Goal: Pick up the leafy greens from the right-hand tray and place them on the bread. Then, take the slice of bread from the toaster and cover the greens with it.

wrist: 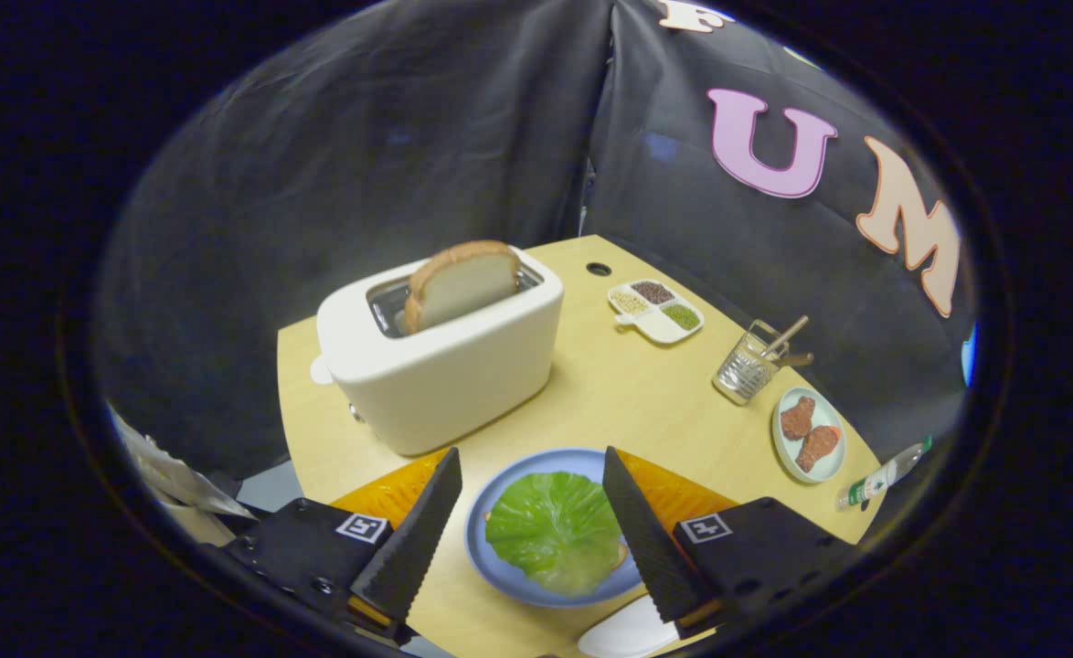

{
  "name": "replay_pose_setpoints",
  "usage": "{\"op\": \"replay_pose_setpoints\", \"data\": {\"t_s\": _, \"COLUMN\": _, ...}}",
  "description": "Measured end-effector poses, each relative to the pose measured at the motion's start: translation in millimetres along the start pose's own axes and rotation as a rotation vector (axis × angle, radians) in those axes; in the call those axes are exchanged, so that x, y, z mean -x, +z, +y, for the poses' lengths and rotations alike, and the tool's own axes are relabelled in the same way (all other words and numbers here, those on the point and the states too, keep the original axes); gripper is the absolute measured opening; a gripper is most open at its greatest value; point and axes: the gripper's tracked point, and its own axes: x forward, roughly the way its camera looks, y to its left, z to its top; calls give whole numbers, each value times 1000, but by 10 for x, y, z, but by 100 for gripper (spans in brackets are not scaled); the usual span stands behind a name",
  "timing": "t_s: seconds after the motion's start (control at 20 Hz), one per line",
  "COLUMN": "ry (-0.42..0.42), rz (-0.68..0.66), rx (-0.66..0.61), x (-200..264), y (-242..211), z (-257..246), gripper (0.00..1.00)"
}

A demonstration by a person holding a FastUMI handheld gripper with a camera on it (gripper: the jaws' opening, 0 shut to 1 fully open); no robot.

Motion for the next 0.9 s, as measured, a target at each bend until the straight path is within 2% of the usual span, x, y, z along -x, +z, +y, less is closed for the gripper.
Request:
{"op": "replay_pose_setpoints", "data": {"t_s": 0.6, "ry": 69, "rz": -83, "rx": -106, "x": -135, "y": 1043, "z": 450, "gripper": 99}}
{"op": "replay_pose_setpoints", "data": {"t_s": 0.9, "ry": 60, "rz": -70, "rx": -136, "x": -374, "y": 1225, "z": 541, "gripper": 99}}
